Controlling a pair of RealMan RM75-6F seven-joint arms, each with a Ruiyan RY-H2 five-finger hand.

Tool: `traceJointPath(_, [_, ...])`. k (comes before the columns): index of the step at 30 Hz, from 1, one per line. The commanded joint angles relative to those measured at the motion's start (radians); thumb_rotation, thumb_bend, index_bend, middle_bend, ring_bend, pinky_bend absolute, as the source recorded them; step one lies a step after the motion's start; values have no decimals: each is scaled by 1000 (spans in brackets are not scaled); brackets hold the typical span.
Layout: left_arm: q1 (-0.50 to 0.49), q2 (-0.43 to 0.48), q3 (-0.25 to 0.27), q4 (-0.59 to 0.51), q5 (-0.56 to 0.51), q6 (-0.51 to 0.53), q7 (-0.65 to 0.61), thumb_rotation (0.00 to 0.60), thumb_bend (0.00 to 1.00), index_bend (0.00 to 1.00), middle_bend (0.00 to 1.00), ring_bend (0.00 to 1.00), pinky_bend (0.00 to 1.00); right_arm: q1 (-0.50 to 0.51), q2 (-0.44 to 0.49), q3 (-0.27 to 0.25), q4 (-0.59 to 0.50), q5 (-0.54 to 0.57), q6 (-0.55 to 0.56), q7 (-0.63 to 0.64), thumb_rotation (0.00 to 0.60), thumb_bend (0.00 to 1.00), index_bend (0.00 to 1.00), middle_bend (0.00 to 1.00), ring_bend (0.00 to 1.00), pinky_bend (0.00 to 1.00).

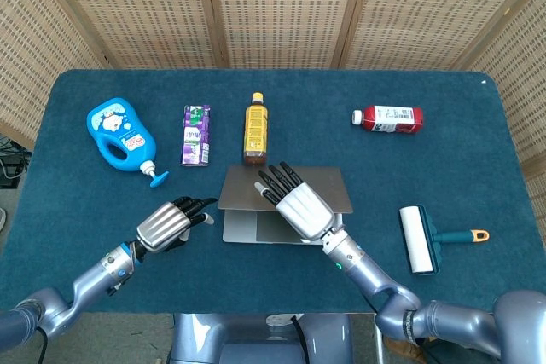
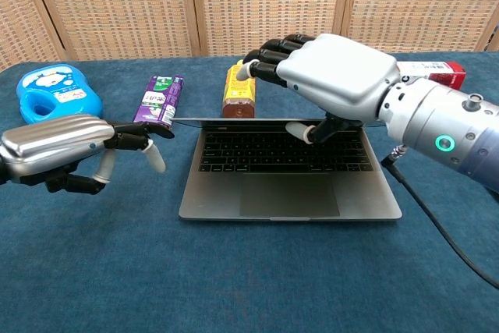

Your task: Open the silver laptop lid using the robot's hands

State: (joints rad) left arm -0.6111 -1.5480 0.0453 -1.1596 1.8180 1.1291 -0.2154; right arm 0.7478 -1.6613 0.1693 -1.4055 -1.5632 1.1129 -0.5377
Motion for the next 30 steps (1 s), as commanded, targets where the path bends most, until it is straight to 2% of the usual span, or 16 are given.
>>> traceJointPath(1, [-17, -37, 3, 38, 2, 5, -29, 600, 1000, 354, 135, 226, 252, 3, -2, 1, 4, 3, -1, 5, 600, 581, 166, 166, 104, 155])
traceJointPath(9, [-74, -143, 14, 154, 10, -23, -38, 600, 1000, 404, 164, 231, 252, 17, -5, 3, 13, 8, -6, 23, 600, 585, 169, 168, 104, 155])
traceJointPath(30, [-137, -220, 39, 184, -29, -83, 55, 600, 1000, 407, 174, 240, 276, 36, 19, 22, 3, 22, 5, 30, 600, 585, 169, 171, 104, 155])
